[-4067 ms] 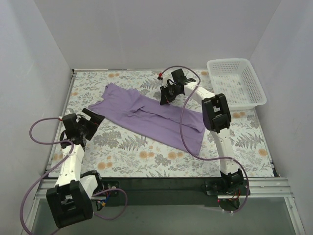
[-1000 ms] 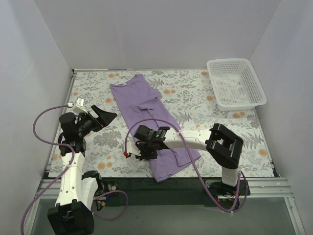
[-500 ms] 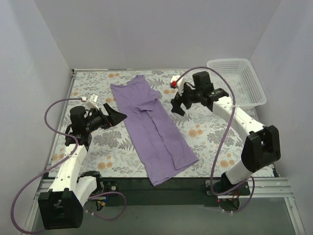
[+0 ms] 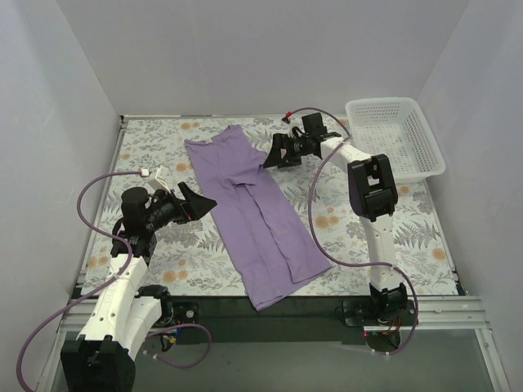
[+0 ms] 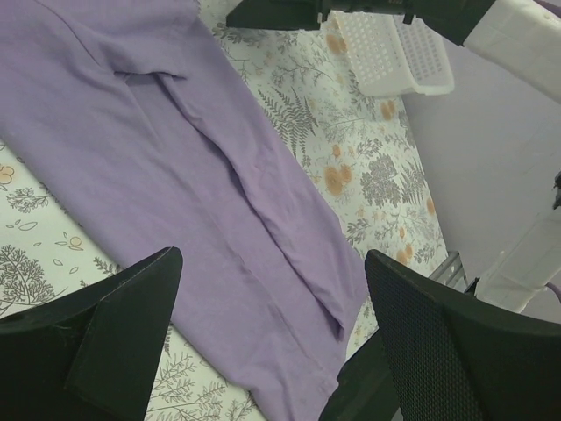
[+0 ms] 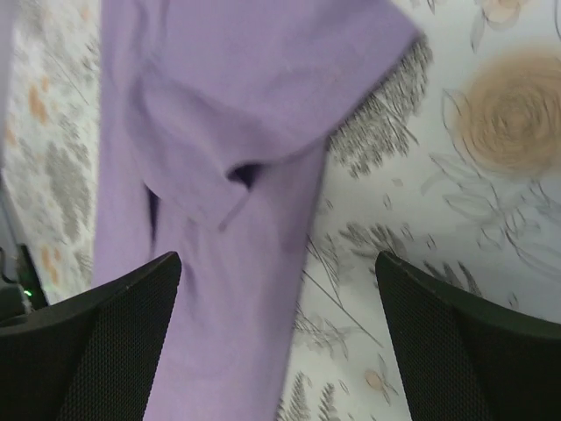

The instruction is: Fold and stack the t-shirts

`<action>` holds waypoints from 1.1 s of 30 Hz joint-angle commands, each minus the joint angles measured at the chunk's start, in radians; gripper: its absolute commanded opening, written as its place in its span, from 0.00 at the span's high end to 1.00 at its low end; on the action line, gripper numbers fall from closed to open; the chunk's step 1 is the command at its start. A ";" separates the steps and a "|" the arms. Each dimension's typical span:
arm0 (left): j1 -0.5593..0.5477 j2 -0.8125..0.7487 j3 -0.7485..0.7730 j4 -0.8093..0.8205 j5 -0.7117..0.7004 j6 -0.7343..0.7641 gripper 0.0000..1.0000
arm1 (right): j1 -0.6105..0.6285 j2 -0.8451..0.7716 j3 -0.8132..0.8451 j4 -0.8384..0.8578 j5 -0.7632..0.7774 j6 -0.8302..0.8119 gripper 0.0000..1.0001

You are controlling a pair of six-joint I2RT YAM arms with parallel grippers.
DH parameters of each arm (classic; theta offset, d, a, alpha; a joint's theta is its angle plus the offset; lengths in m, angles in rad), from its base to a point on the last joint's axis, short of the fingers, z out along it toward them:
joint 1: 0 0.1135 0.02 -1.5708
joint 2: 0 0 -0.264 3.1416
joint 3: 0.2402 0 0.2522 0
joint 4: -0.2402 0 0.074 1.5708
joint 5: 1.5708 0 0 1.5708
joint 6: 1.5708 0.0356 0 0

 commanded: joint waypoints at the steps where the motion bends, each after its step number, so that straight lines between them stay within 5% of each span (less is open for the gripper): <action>1: -0.001 -0.033 -0.006 -0.001 -0.023 0.009 0.16 | 0.002 0.031 0.126 0.174 0.024 0.261 0.02; 11: -0.003 -0.028 -0.002 -0.015 -0.040 0.014 0.16 | 0.014 0.161 0.186 0.211 0.148 0.473 0.25; 17: -0.003 -0.022 0.000 -0.017 -0.041 0.016 0.15 | 0.032 0.213 0.218 0.208 0.153 0.530 0.48; 25: -0.003 -0.025 -0.002 -0.015 -0.040 0.017 0.15 | 0.045 0.253 0.220 0.213 0.167 0.584 0.53; 33: -0.003 -0.024 0.001 -0.017 -0.034 0.019 0.15 | 0.040 0.270 0.239 0.231 0.162 0.613 0.78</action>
